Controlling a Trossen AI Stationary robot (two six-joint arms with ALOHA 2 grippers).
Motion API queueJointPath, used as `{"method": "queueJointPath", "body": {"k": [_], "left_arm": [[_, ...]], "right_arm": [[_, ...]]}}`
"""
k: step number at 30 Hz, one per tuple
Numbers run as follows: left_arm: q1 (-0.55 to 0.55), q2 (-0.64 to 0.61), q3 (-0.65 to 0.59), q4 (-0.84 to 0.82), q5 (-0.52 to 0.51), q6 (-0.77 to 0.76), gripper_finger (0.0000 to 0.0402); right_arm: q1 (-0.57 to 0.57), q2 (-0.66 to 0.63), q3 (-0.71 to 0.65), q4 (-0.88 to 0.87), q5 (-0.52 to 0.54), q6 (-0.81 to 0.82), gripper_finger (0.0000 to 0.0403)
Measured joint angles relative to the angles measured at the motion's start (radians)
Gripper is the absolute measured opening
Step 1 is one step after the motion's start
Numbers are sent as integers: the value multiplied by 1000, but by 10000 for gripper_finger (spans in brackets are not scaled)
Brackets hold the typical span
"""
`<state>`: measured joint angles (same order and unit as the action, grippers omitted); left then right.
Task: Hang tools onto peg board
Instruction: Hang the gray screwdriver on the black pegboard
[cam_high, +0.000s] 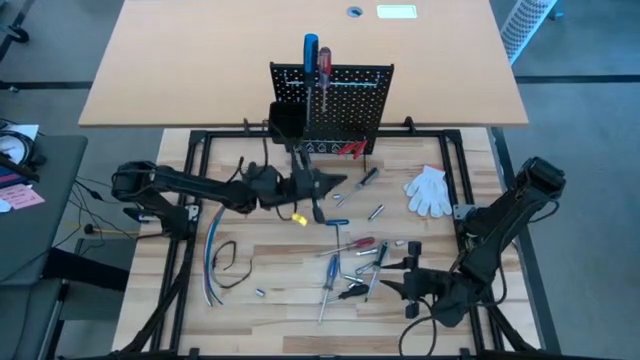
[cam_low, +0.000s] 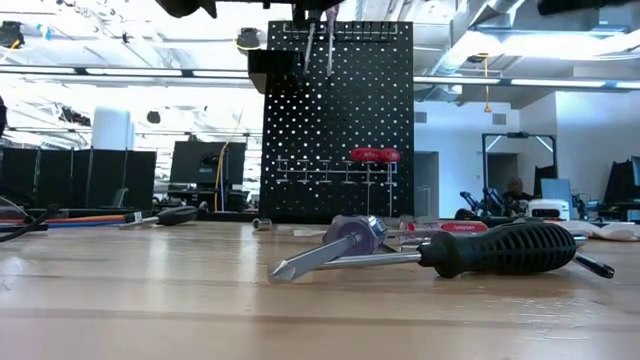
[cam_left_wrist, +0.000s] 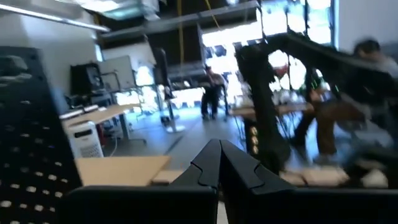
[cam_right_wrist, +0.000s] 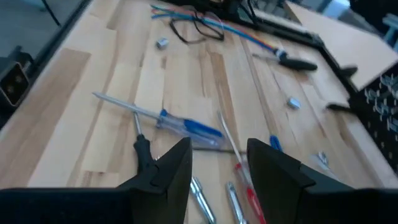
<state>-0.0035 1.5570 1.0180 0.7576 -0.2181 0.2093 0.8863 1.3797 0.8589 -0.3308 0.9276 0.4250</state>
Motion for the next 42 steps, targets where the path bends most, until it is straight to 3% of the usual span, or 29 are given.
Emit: {"method": "queueJointPath", "body": {"k": [6, 11, 15, 19, 24, 28, 36, 42], "left_arm": [[-96, 1, 0, -165, -39, 20, 1], [-150, 9, 0, -363, -76, -38, 0], [-141, 107, 0, -379, -96, -167, 11], [-112, 269, 53, -406, -138, -202, 51], [-44, 432, 239, -588, -215, -299, 121], [21, 525, 434, -845, -219, -393, 152], [86, 712, 704, -1166, -202, -428, 136], [122, 752, 748, -1219, -204, -458, 112]], "right_arm": [[-37, 0, -32, -75, -11, 137, 166], [-164, -16, -122, -119, -128, 228, 208], [-265, -26, -169, -97, -195, 227, 258], [-302, -34, -170, -106, -201, 225, 285], [-264, -76, -161, -132, -209, 235, 286], [-203, -135, -151, -158, -206, 282, 286], [-56, -192, -151, -157, -69, 328, 286], [-7, -186, -151, -146, -28, 335, 286]]}}
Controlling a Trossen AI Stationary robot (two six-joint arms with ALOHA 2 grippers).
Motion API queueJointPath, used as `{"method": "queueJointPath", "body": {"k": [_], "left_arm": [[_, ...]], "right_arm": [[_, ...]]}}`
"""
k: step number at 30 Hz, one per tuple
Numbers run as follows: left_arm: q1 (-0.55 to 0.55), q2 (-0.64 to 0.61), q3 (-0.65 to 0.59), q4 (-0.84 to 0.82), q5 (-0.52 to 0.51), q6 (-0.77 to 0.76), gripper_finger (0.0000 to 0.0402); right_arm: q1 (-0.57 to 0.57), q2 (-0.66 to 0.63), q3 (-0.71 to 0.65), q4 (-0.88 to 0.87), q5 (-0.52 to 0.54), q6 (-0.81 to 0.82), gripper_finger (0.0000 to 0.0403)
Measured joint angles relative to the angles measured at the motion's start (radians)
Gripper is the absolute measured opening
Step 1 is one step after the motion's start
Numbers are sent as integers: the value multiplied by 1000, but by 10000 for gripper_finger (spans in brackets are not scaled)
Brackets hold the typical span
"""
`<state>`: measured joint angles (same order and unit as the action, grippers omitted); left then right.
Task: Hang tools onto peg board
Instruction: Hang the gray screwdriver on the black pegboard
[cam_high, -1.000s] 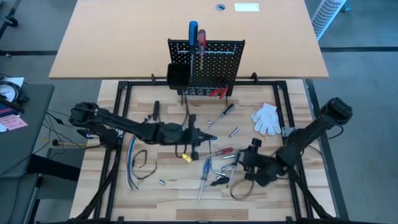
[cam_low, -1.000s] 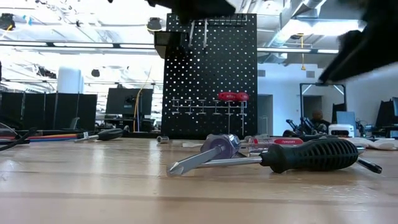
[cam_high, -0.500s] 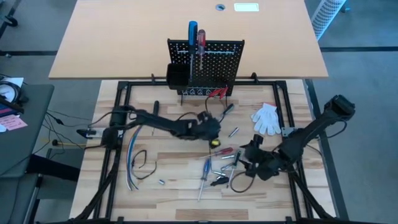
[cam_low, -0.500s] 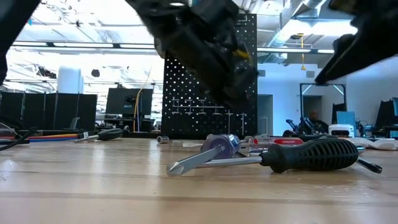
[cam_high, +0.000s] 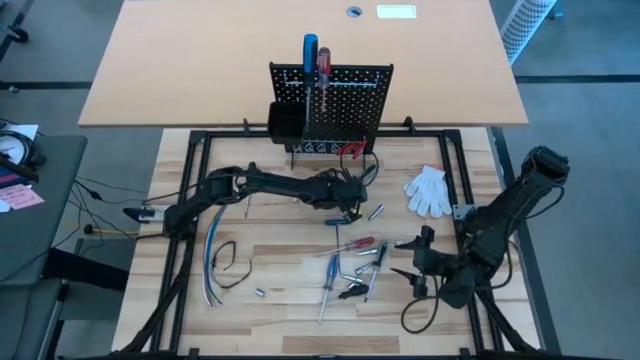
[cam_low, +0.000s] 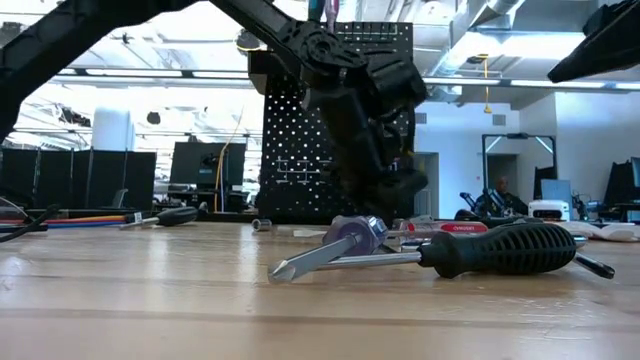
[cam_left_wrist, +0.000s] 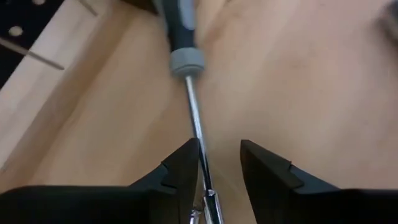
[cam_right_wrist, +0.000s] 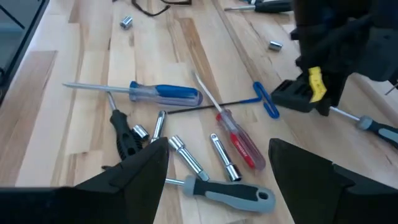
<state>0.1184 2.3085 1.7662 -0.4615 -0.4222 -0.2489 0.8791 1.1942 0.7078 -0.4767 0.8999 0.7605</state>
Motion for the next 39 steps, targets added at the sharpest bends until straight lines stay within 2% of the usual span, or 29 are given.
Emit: {"method": "queueJointPath", "body": {"k": [7, 12, 14, 21, 27, 35, 39], "left_arm": [[42, 0, -2, -17, 182, -36, 70], [47, -1, -2, -32, 240, -14, 22], [39, -1, -2, -35, 235, 4, 10], [-21, -13, -3, -55, 227, 53, 5], [-78, -108, -8, -72, 207, 62, 2], [-173, -222, -6, -69, 102, 105, 1], [-186, -274, -6, -43, 28, 121, 1]], "right_arm": [[-5, 3, 0, 5, 5, -1, 286], [-5, 3, 0, 9, 5, 0, 286], [-5, 3, 0, 9, 5, 0, 286], [4, 3, 0, 10, 5, 0, 286], [31, 3, 0, 15, 5, 0, 286], [73, 3, 0, 22, 23, 17, 286], [92, 3, 0, 21, 23, 27, 286]]}}
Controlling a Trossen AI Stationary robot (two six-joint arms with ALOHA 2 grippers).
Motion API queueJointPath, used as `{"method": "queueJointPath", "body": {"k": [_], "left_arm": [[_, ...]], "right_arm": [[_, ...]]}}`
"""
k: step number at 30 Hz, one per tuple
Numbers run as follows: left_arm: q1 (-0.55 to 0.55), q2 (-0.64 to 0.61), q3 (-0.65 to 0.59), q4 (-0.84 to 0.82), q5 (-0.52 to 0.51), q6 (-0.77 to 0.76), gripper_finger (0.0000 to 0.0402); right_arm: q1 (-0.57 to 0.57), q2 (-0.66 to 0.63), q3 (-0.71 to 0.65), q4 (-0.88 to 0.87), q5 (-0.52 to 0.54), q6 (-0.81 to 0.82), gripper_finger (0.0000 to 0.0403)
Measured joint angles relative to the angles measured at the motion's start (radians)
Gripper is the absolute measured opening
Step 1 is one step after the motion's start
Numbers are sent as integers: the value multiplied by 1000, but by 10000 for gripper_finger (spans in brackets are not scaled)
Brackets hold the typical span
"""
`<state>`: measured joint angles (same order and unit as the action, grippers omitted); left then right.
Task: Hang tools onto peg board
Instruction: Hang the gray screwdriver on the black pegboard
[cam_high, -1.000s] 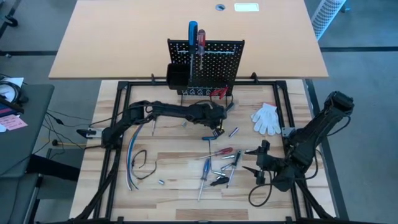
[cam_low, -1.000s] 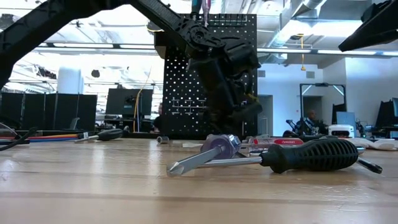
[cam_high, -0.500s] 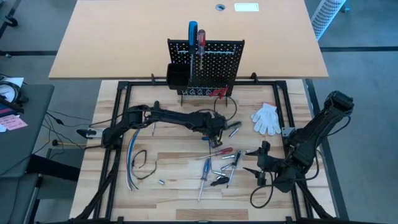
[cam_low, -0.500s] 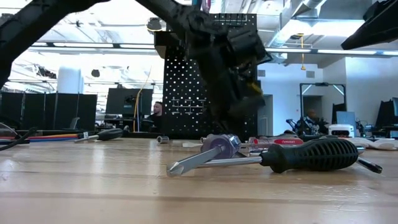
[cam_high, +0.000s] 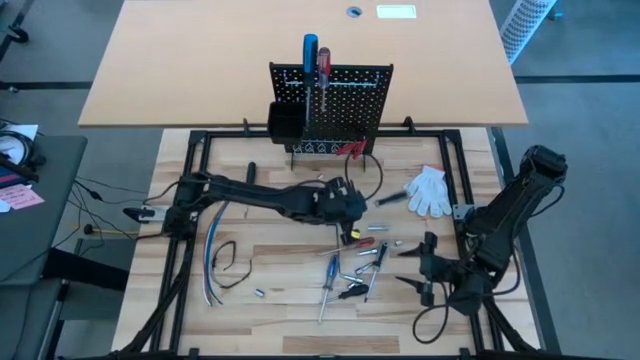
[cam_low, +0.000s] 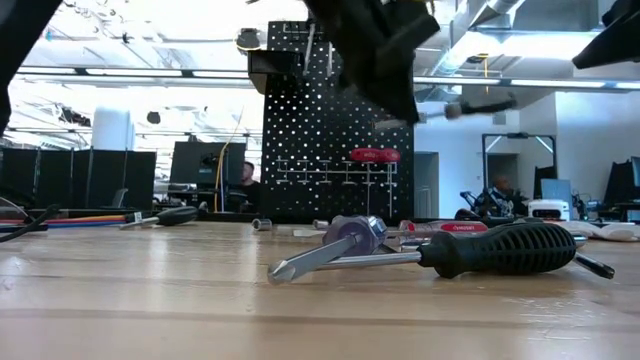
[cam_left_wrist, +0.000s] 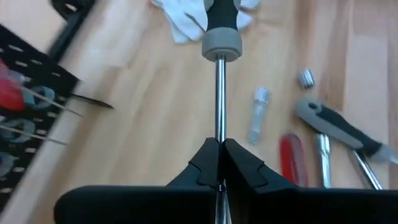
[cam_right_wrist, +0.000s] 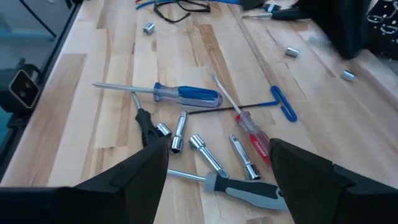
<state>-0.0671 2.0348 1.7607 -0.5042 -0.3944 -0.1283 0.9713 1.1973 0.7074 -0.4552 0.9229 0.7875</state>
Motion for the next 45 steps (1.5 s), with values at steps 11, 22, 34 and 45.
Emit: {"method": "queueJointPath", "body": {"k": [11, 22, 34, 45], "left_arm": [[44, -224, -408, 637, -3, 22, 0], [150, -425, -669, 1239, -9, 40, 0], [290, -424, -591, 1283, -26, -55, 0], [258, -423, -589, 1247, -29, -7, 0]], "right_arm": [[5, 0, 0, -1, 0, 9, 286], [-31, 0, 0, 20, 50, -27, 286], [-40, 0, 0, 23, 48, -37, 286], [-37, 0, 0, 25, 48, -37, 286]]}}
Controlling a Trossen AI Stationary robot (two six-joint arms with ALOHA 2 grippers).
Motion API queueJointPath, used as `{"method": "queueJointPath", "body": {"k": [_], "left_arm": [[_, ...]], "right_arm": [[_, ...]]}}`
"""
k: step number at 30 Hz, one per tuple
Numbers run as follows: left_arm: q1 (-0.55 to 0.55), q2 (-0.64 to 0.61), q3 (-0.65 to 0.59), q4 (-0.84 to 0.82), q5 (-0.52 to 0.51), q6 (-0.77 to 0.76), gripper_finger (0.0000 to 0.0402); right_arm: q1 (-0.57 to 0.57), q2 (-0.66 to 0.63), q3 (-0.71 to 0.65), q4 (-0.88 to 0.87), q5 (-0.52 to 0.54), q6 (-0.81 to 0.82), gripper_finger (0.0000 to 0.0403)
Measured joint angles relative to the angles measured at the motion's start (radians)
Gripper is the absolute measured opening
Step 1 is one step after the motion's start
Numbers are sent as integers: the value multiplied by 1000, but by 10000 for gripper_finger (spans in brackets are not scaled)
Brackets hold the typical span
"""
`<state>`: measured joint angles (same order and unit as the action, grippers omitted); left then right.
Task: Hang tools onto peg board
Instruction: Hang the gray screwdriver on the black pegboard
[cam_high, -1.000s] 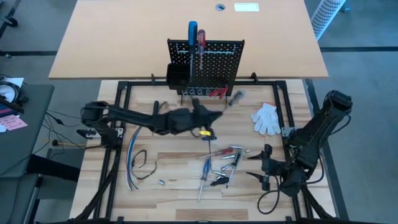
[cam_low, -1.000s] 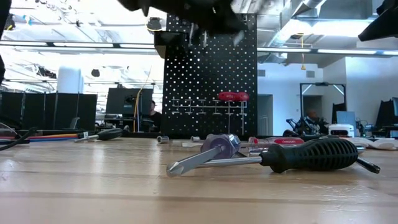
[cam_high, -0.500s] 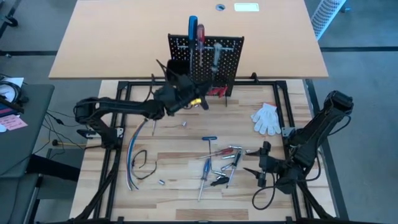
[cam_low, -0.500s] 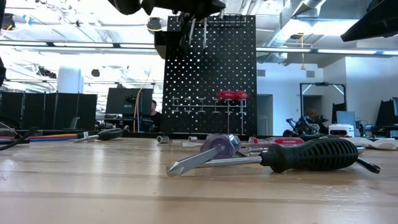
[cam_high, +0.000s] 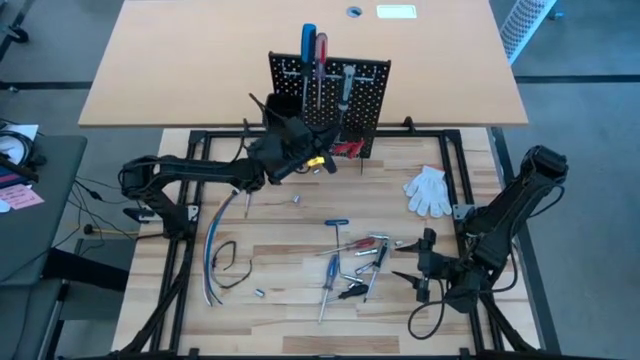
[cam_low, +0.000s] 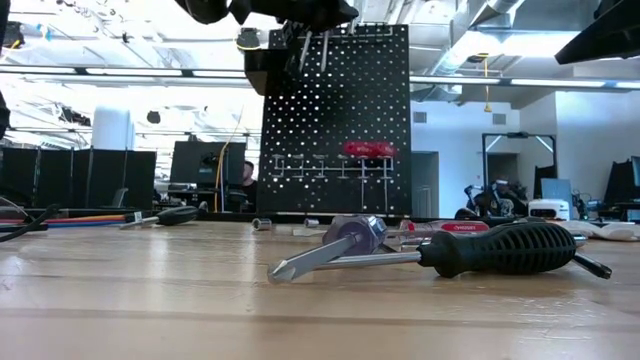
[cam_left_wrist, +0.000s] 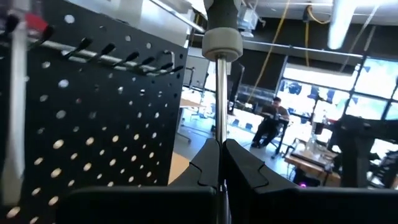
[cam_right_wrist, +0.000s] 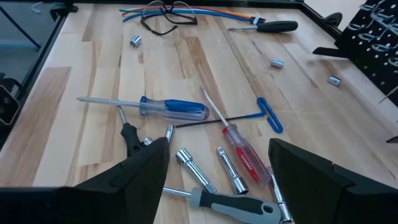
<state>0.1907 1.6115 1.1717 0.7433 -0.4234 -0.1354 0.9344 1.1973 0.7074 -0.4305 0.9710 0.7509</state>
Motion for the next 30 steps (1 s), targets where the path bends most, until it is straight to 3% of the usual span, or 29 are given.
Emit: {"method": "queueJointPath", "body": {"k": [23, 30], "left_arm": [[-94, -1, 0, 9, -47, 76, 0], [-149, -40, -1, -7, -159, 196, 0]], "right_arm": [[1, 0, 0, 2, -1, 1, 286], [1, 0, 0, 2, -2, 1, 286]]}}
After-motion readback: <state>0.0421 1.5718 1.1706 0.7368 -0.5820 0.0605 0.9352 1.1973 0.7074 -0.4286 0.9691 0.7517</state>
